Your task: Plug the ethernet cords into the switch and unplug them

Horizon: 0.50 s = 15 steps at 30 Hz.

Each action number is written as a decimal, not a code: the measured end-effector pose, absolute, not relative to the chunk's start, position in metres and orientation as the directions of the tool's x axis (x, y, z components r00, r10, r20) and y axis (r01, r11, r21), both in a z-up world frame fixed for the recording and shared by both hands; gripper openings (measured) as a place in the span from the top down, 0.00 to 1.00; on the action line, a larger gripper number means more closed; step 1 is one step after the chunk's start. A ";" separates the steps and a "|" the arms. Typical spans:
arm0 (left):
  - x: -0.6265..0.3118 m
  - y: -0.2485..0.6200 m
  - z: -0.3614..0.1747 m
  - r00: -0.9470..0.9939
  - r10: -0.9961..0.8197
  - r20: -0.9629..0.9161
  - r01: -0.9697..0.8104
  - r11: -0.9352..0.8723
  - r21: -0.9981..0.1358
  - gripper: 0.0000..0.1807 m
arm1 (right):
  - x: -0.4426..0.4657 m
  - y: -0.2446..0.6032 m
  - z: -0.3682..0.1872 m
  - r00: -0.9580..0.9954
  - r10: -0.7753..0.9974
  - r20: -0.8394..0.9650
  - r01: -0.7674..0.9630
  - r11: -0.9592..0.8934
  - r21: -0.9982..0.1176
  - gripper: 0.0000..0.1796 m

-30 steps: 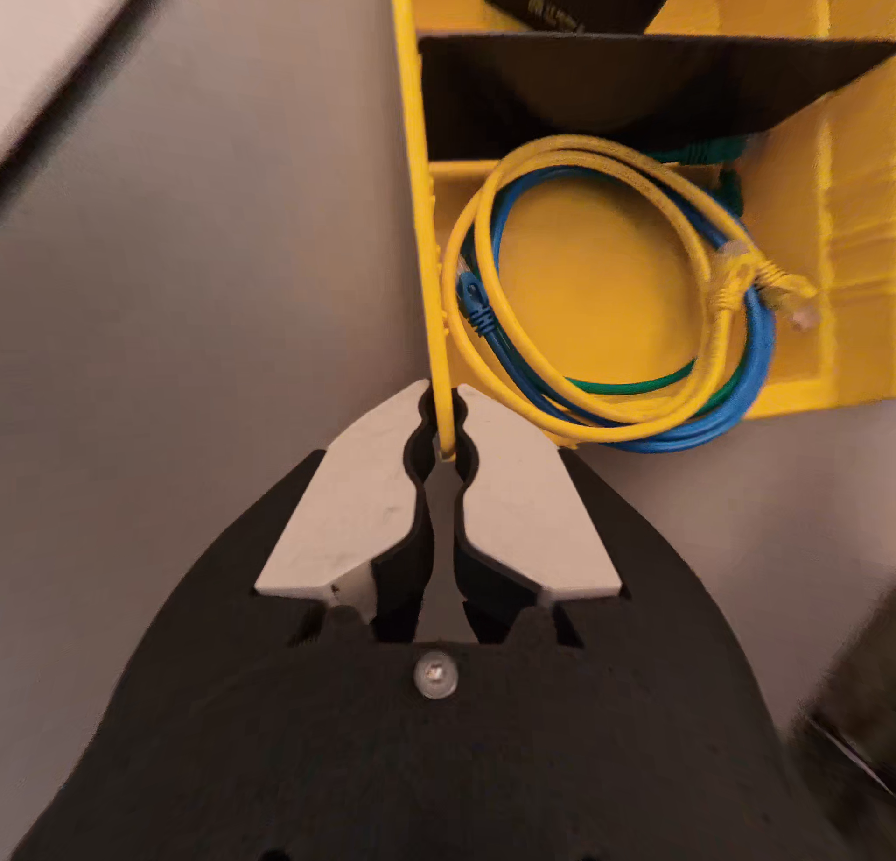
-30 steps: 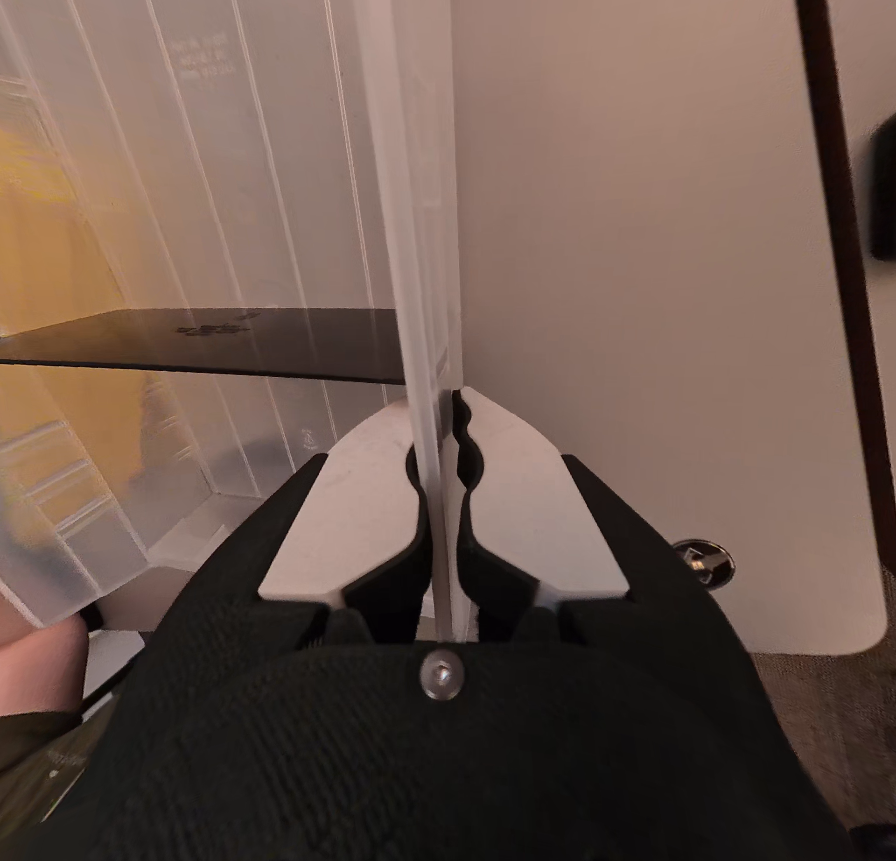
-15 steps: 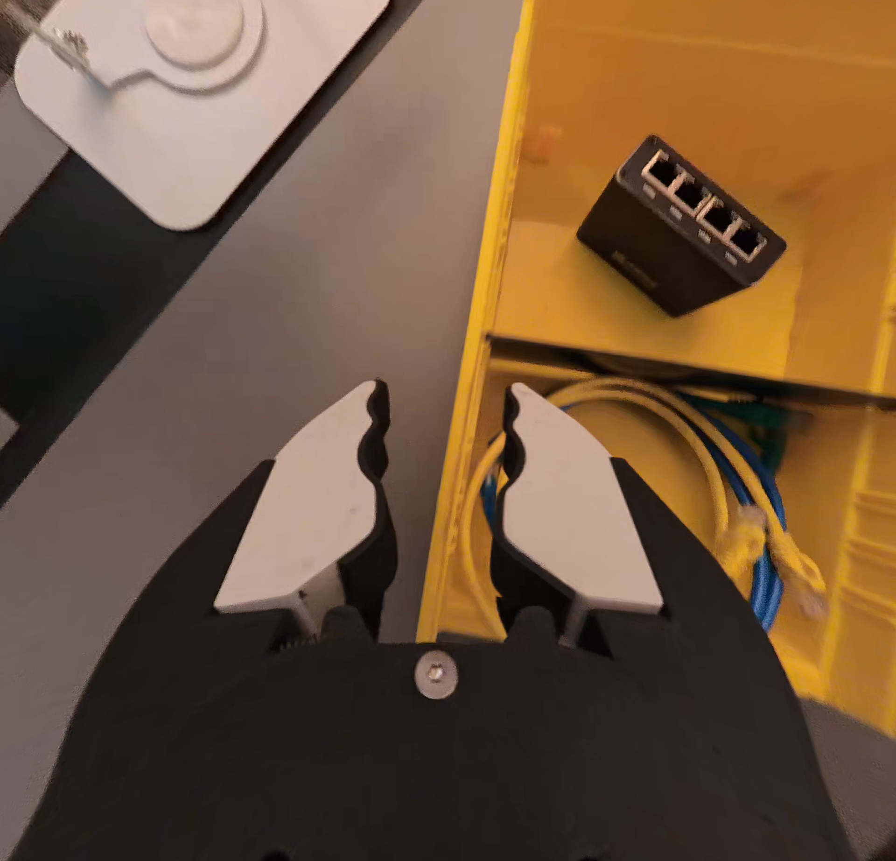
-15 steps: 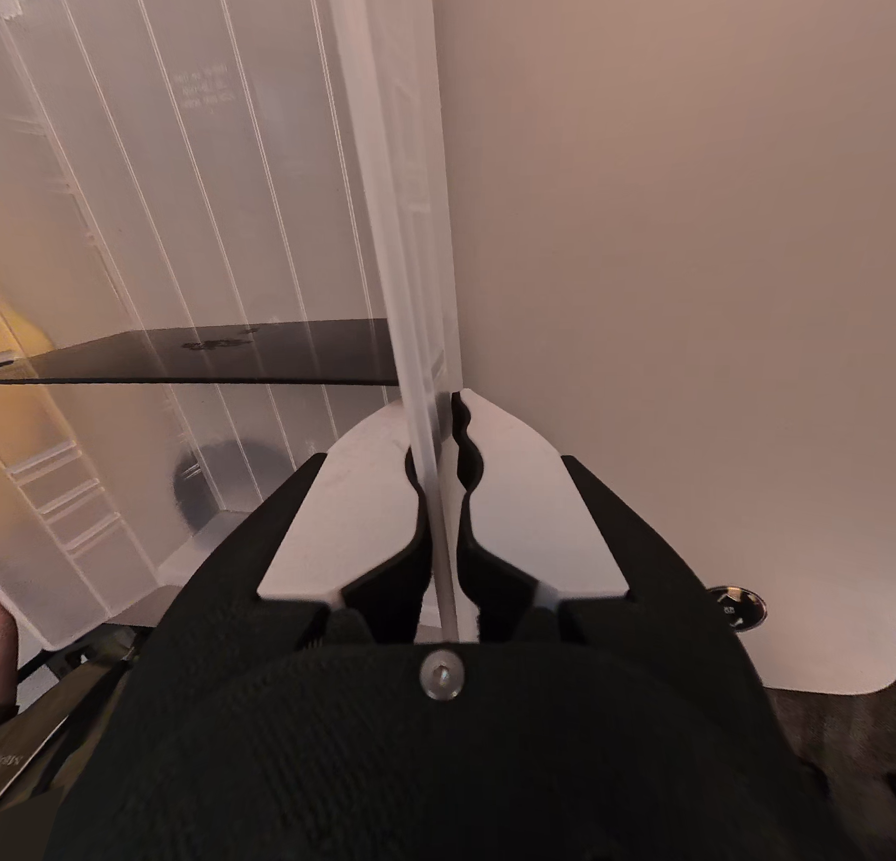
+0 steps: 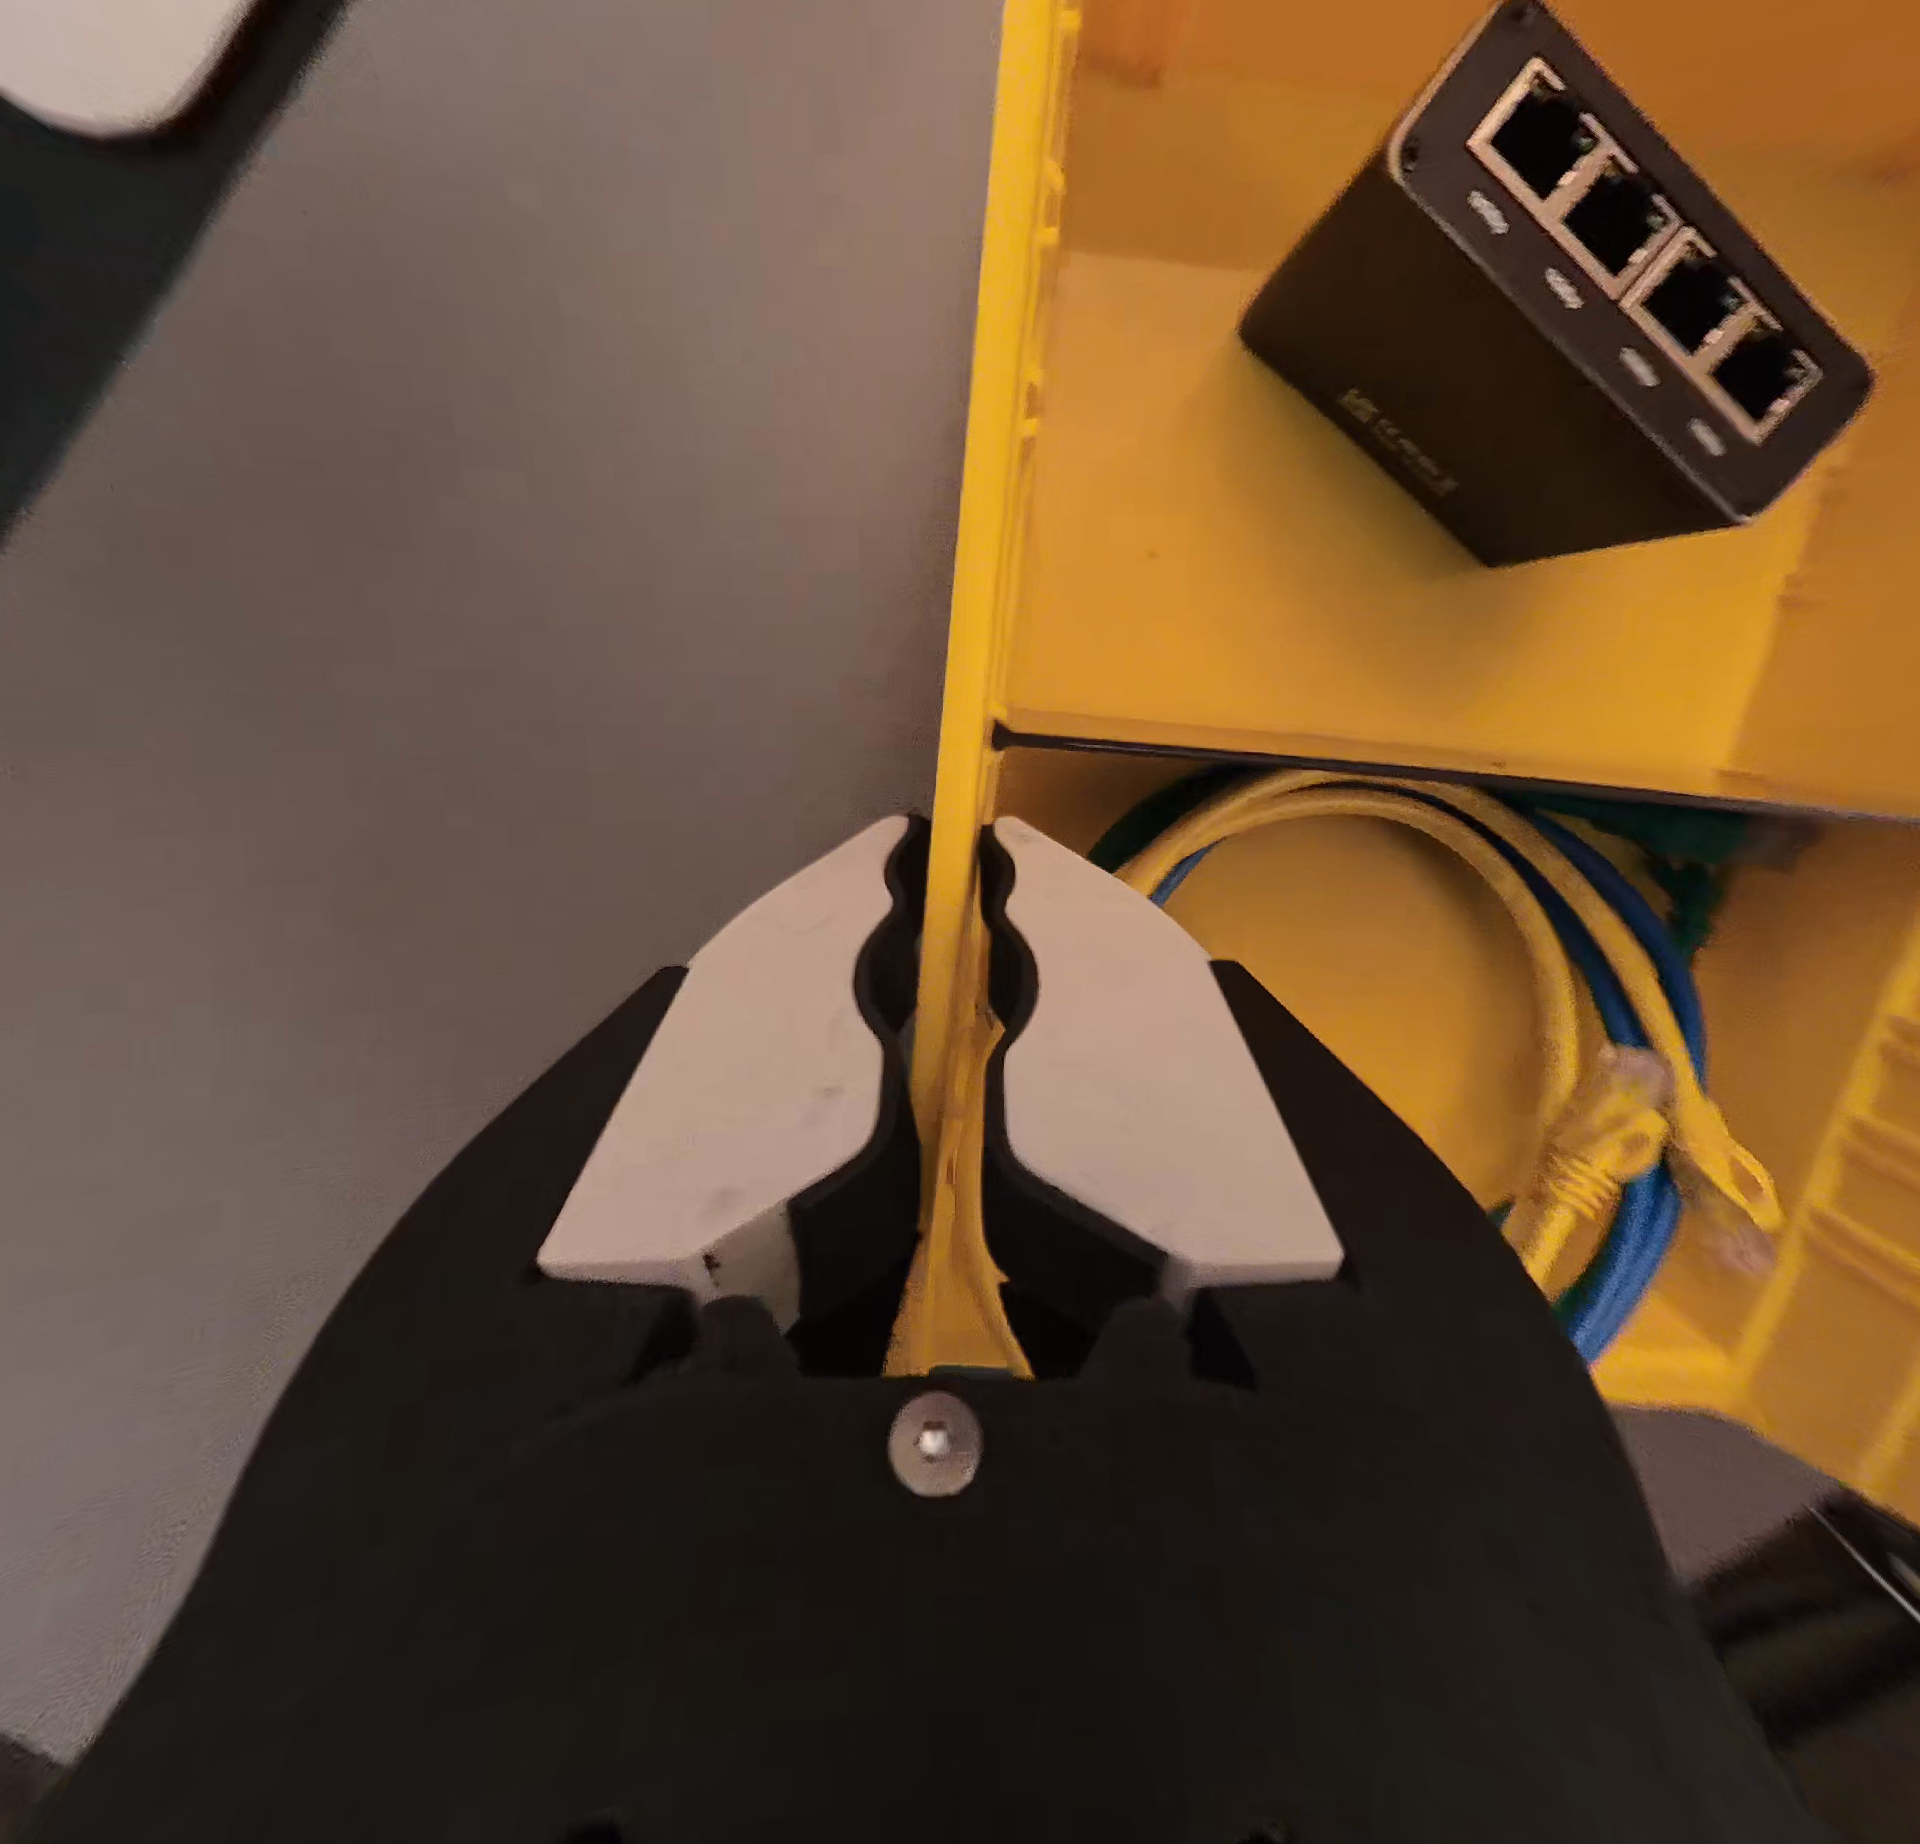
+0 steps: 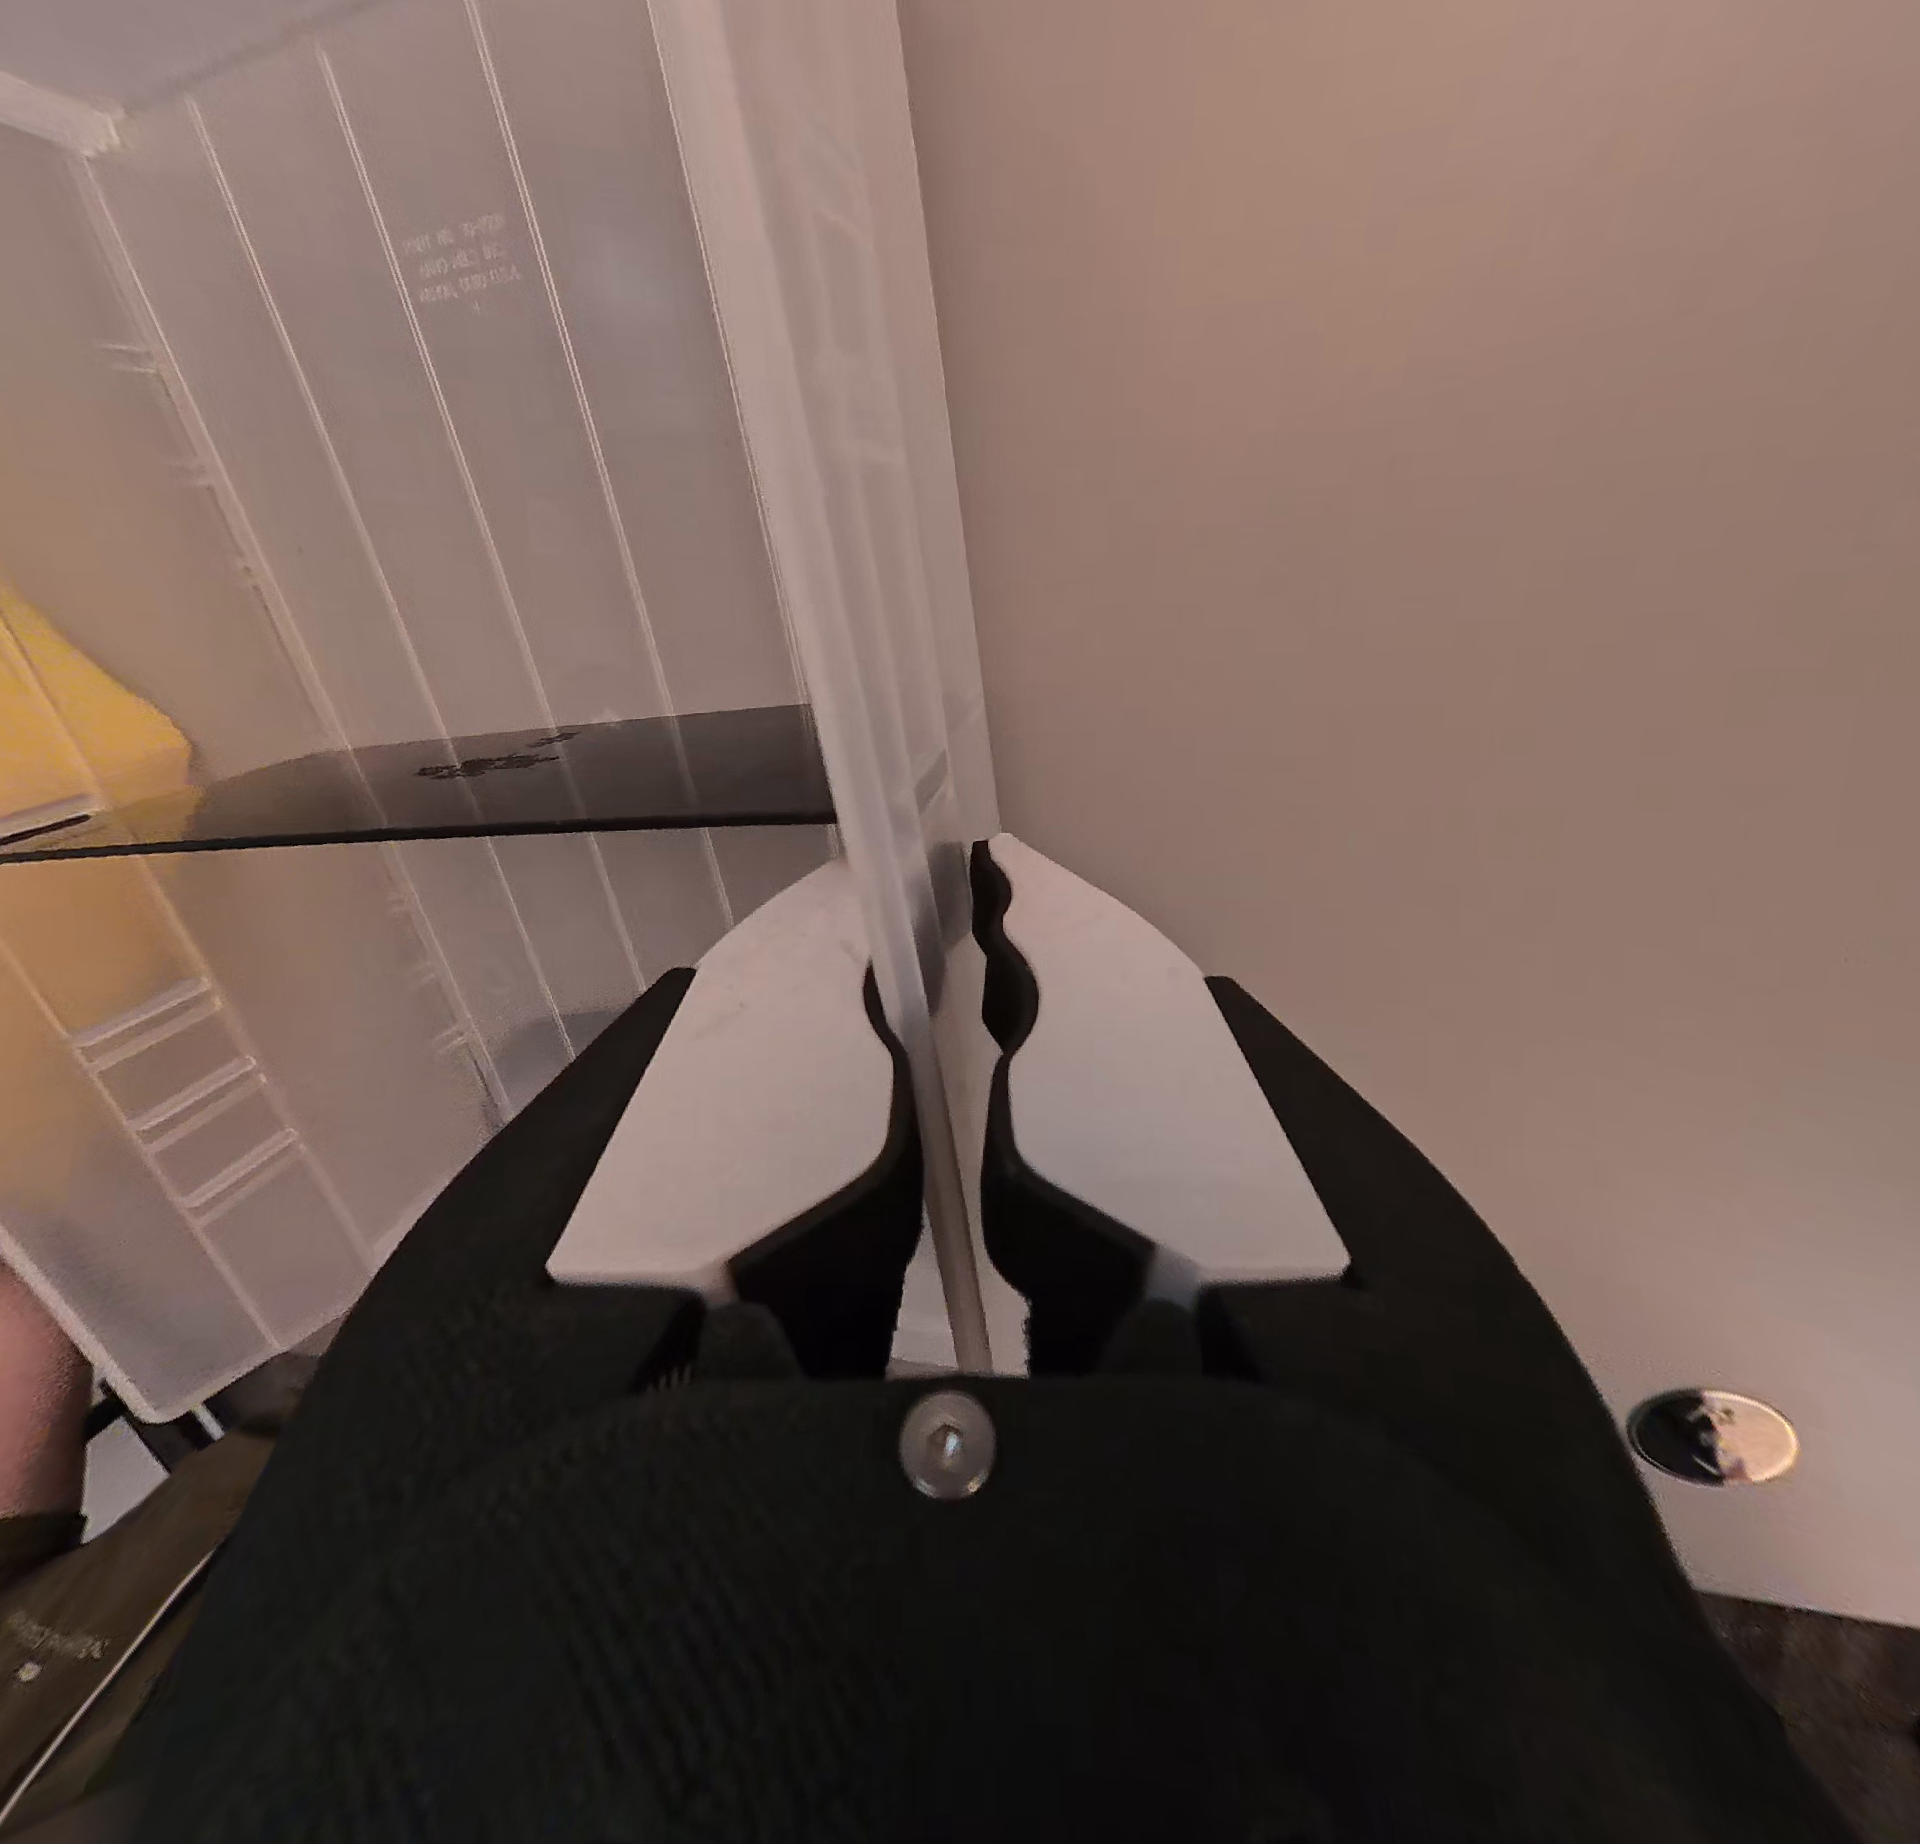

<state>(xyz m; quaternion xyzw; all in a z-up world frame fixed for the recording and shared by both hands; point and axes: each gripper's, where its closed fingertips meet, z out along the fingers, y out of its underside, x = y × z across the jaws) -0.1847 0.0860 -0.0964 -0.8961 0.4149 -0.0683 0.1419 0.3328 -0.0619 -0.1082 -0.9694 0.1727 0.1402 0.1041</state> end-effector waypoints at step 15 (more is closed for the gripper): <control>-0.346 0.074 -0.107 0.904 -0.393 0.169 -0.385 -0.919 -0.080 0.97 | 0.286 0.008 -0.124 0.937 -0.217 -0.276 -0.263 -0.954 -0.146 0.96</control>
